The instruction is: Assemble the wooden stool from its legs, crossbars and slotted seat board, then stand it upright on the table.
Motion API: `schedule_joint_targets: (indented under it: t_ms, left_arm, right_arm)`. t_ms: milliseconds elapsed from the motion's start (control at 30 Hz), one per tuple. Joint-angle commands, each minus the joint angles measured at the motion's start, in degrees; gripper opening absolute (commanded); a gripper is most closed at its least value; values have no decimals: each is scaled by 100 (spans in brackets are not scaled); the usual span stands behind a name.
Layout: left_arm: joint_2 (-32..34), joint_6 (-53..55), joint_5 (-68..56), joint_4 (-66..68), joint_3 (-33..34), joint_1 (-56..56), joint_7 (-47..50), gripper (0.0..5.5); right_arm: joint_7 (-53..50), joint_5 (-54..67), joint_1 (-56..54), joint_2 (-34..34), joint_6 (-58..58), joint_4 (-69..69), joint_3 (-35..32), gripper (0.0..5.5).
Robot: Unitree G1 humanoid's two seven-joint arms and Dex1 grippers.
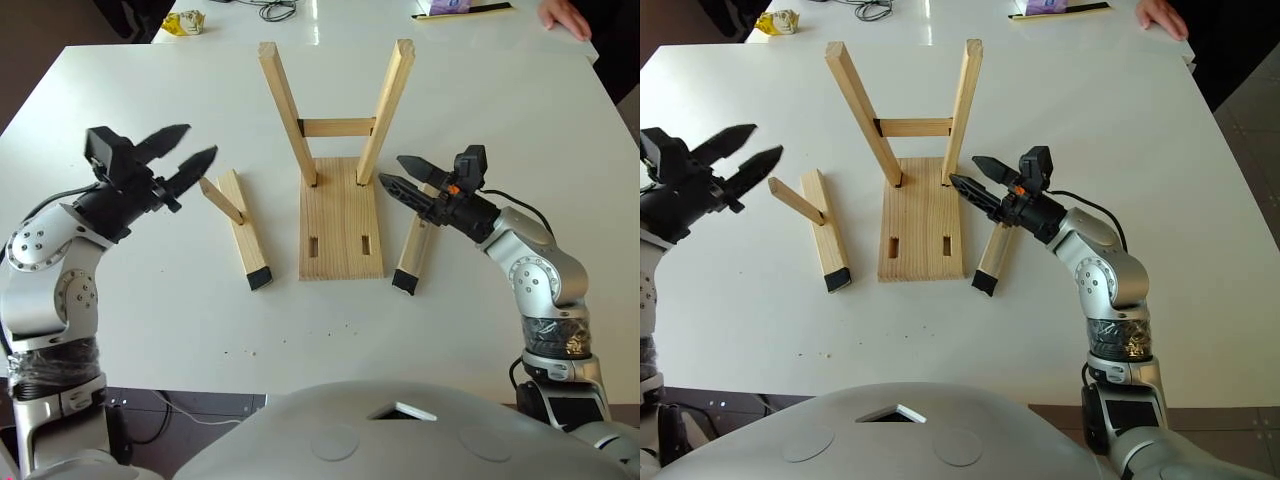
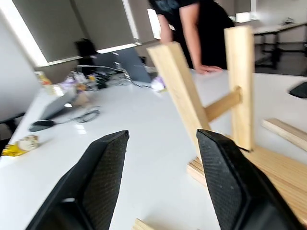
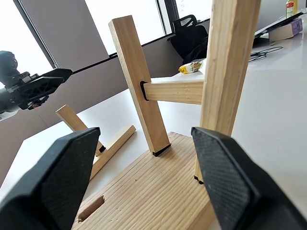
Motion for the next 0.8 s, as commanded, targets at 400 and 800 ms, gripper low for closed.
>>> schedule_joint_targets:
  t_ms: [400,800]
  left_arm:
    - [-2140,-37,668,-1173,-666,-757,3234,263]
    - [-2172,224,1359,-301,-1465,158,3036,263]
  right_arm:
    - [-164,-14,-359,241,-20,147,68,351]
    - [-326,131,-274,398,82,-4,73,351]
